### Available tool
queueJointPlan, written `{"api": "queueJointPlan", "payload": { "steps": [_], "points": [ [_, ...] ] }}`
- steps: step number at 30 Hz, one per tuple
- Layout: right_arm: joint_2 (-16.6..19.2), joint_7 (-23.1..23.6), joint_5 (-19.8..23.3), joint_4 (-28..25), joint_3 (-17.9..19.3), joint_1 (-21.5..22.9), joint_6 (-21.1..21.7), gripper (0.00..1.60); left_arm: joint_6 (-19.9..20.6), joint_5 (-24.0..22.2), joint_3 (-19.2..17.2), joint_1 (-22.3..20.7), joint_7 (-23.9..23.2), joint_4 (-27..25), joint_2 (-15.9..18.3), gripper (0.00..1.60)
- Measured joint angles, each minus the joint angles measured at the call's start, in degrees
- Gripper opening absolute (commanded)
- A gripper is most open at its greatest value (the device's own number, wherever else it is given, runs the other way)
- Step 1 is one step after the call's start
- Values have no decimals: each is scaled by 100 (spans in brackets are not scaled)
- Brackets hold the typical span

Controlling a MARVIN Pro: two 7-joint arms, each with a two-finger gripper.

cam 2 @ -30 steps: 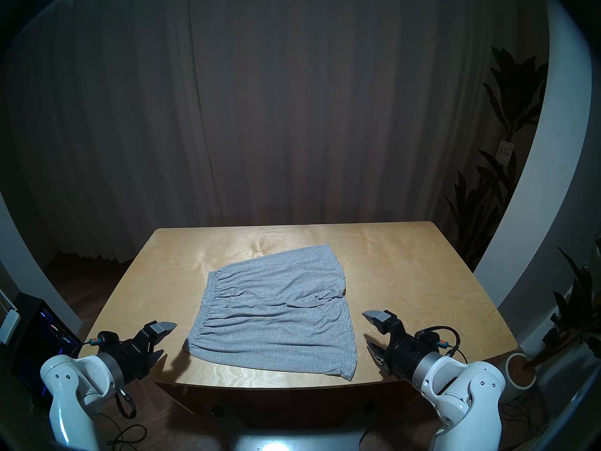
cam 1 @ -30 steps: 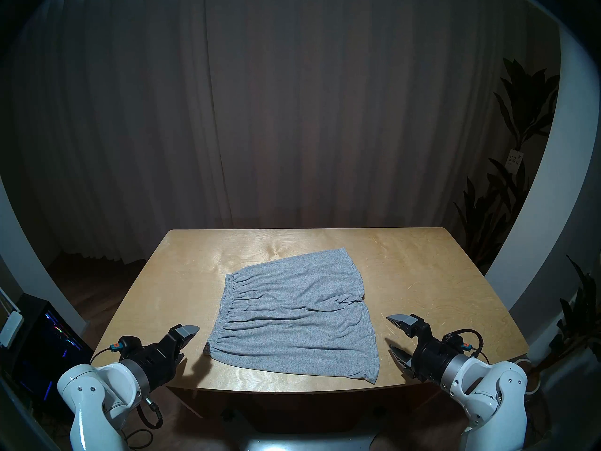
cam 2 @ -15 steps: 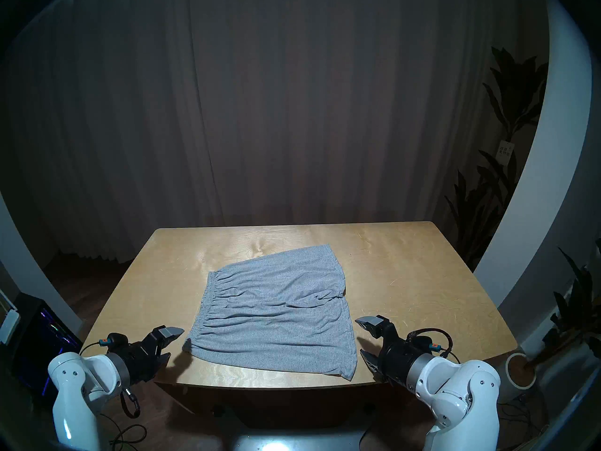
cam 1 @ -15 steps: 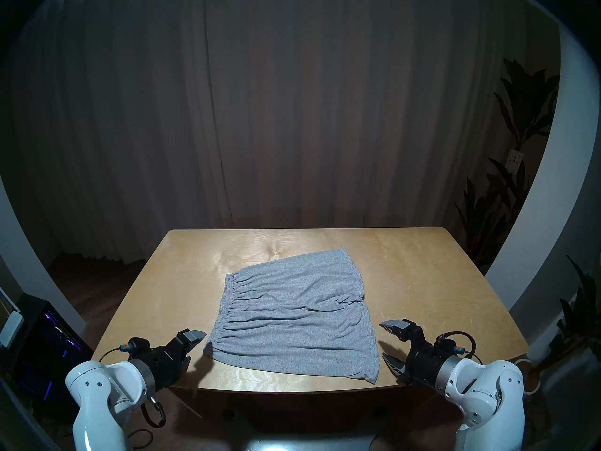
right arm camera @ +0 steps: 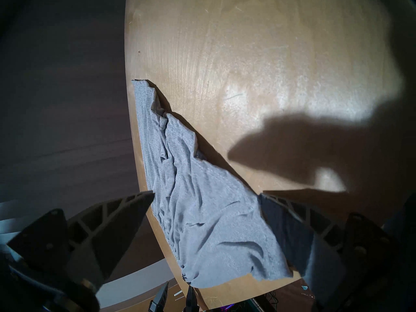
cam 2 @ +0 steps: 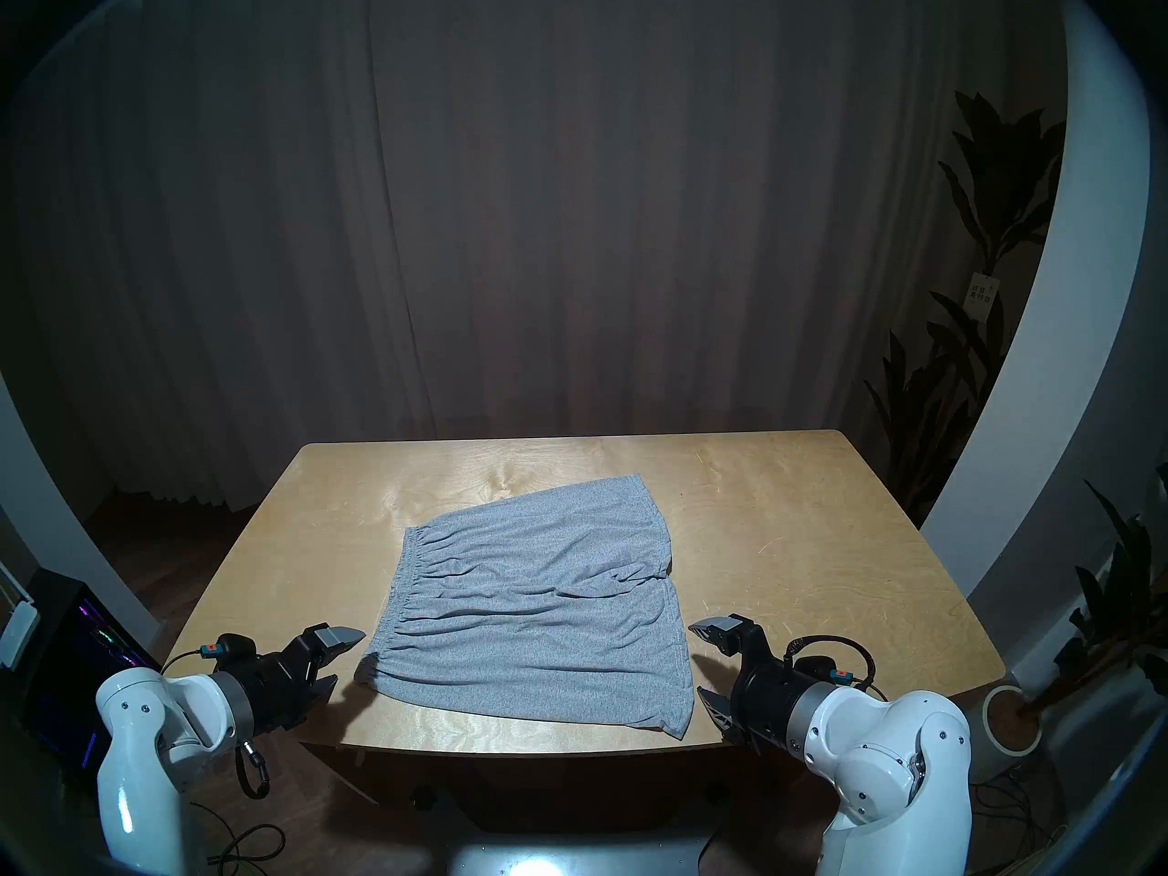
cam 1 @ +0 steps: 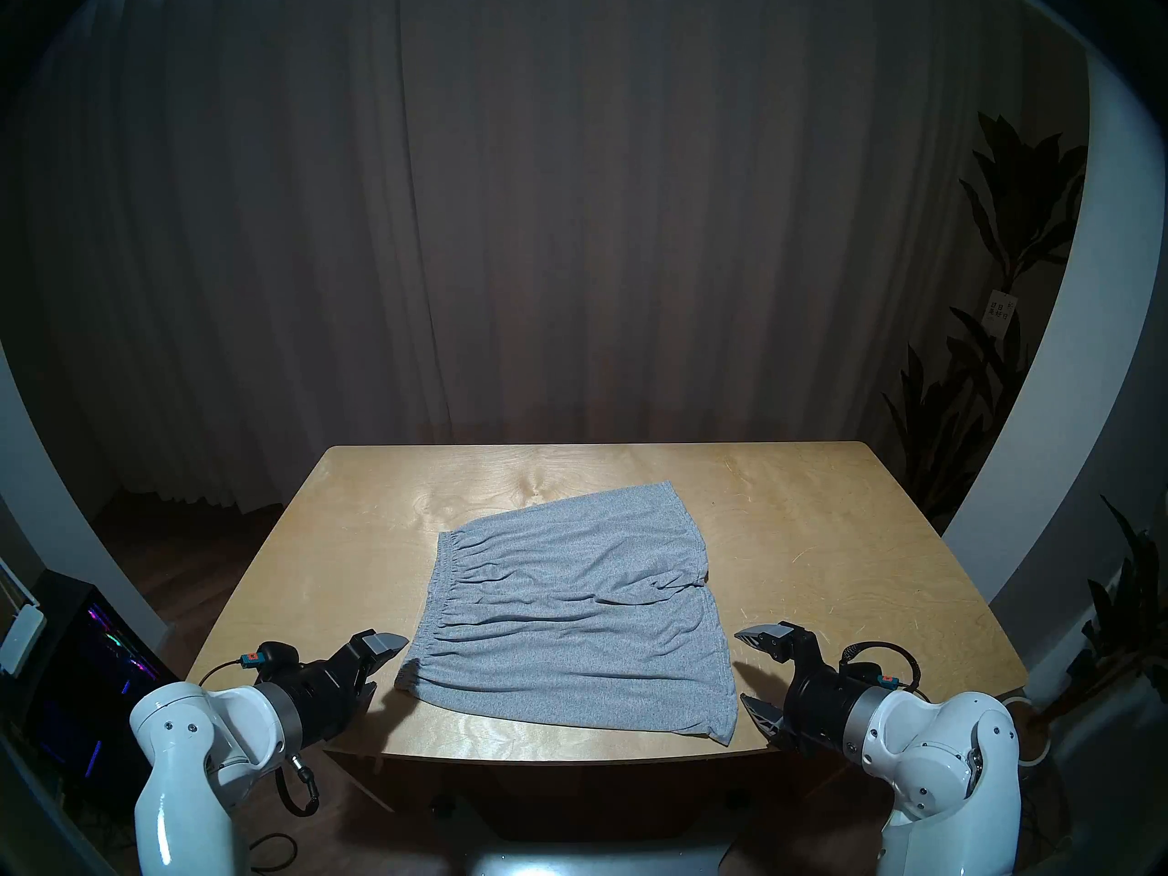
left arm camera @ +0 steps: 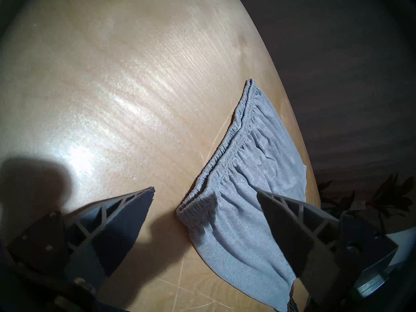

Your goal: Fold the pants in half lengthwise, then in half again, and set them down flat

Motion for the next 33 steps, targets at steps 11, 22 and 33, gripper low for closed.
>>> {"api": "queueJointPlan", "payload": {
  "steps": [11, 22, 33],
  "points": [
    [87, -819, 648, 21, -174, 110, -428, 160, -2, -348, 270, 26, -194, 197, 557, 160],
    [209, -1745, 1449, 164, -264, 382, -1013, 160, -6, -698, 624, -39, -399, 478, 1238, 160],
    [411, -2376, 2291, 504, -310, 718, -1622, 160, -13, -1054, 1009, -171, -610, 768, 1938, 160]
  ]
}}
